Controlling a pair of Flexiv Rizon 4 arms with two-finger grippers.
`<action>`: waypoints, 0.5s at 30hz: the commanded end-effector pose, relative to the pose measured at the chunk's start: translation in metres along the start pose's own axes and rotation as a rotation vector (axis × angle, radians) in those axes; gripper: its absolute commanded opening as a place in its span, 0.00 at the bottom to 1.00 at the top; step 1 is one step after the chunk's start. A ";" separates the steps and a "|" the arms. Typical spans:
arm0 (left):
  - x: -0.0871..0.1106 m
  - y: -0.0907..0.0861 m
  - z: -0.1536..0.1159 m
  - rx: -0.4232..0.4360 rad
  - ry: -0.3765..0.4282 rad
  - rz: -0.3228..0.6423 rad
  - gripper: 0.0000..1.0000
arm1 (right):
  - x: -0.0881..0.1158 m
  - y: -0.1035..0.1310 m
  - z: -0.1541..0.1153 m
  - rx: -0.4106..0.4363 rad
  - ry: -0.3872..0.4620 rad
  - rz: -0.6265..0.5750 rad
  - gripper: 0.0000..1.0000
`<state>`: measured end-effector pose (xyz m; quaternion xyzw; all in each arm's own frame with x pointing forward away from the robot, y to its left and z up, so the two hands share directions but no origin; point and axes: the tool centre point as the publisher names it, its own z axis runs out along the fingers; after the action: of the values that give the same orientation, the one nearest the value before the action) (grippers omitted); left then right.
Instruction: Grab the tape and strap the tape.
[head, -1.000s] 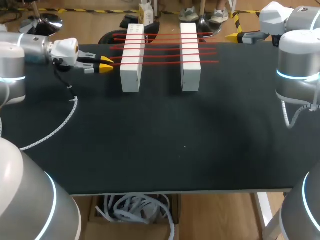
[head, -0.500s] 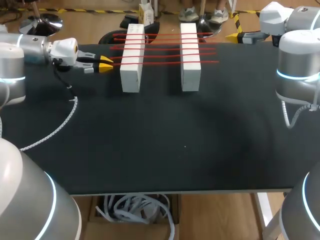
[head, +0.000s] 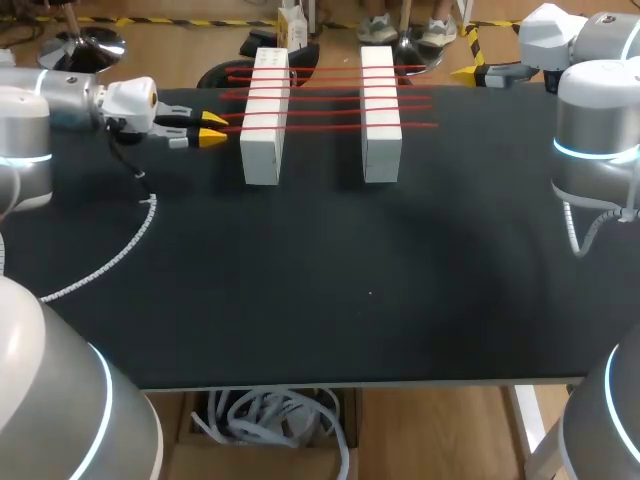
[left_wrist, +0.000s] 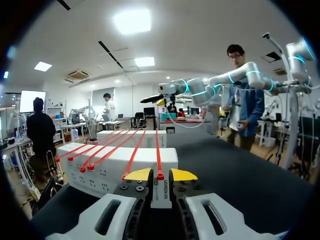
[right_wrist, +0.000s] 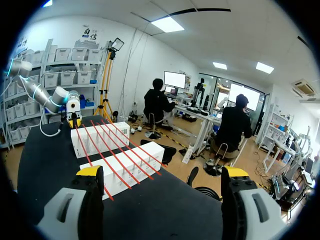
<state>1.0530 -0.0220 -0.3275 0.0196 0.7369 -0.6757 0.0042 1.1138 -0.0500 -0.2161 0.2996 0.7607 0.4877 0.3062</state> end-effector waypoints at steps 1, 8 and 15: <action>0.001 0.001 0.000 0.001 -0.003 0.001 0.07 | 0.000 0.000 0.000 0.000 0.000 0.000 1.00; 0.002 0.002 -0.001 0.001 -0.003 -0.001 0.07 | 0.000 0.000 0.000 0.000 0.000 0.000 1.00; 0.003 0.001 -0.002 0.002 -0.005 0.005 0.00 | 0.000 0.000 0.000 0.000 0.000 0.000 1.00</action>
<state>1.0518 -0.0202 -0.3283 0.0197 0.7366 -0.6760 0.0056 1.1138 -0.0500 -0.2161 0.2996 0.7607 0.4877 0.3062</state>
